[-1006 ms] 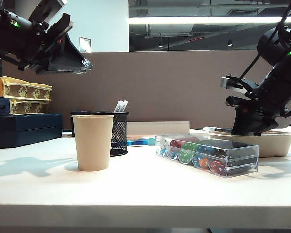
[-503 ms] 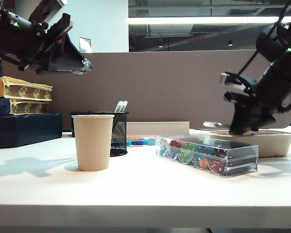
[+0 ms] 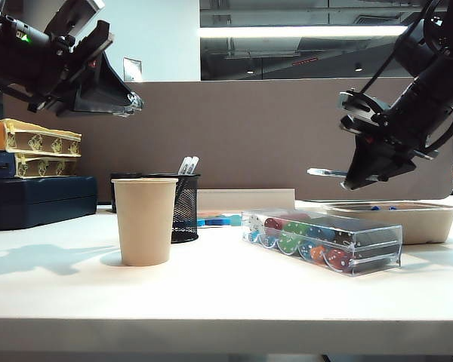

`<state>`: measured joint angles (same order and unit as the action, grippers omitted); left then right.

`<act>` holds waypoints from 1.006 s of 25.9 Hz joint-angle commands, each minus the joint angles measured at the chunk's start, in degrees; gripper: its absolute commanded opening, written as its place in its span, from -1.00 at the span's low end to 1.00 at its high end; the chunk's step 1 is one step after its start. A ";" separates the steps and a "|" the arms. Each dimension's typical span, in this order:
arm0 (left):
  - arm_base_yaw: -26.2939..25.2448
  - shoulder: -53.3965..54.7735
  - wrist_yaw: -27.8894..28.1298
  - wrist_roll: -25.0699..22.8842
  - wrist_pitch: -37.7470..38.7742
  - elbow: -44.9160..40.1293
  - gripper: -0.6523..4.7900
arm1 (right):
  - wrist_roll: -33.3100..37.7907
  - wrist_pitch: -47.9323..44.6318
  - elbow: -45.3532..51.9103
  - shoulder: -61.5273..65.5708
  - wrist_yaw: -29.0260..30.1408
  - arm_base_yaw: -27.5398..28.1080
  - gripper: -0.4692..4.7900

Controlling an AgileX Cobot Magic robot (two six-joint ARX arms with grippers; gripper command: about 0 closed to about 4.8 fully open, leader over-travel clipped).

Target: Pick up one pen and put it in the pen container.

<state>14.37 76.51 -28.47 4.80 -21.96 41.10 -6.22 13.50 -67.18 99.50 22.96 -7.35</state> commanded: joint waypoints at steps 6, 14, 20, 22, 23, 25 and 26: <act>0.04 -0.28 -0.28 6.73 -3.76 0.31 -0.43 | 5.16 -0.13 -5.07 -0.44 8.76 -0.13 -0.74; 0.04 -0.28 -0.33 12.83 -8.55 0.57 -0.43 | 8.85 -0.04 -10.62 -0.61 15.06 -0.31 -0.74; 0.04 -0.28 -1.33 13.46 -8.55 3.06 -0.43 | 9.88 -0.33 -11.63 -0.81 19.43 -1.01 -0.74; 0.04 -0.28 -1.36 13.86 -8.57 3.93 -0.43 | 9.88 -0.31 -11.63 -1.05 20.37 -1.20 -0.74; 0.04 -0.28 -1.36 13.90 -8.55 4.48 -0.43 | 9.88 -0.42 -11.63 -1.25 20.61 -1.73 -0.74; 0.04 -0.28 -1.38 14.12 -8.50 5.29 -0.43 | 9.86 -0.46 -11.63 -1.79 20.74 -2.40 -0.74; 0.04 -0.28 -1.86 14.49 -8.35 6.10 -0.43 | 9.86 -0.63 -11.65 -2.45 20.85 -3.17 -0.74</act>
<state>14.39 76.51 -29.41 18.85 -29.80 46.44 3.60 13.98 -78.56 98.04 43.13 -10.02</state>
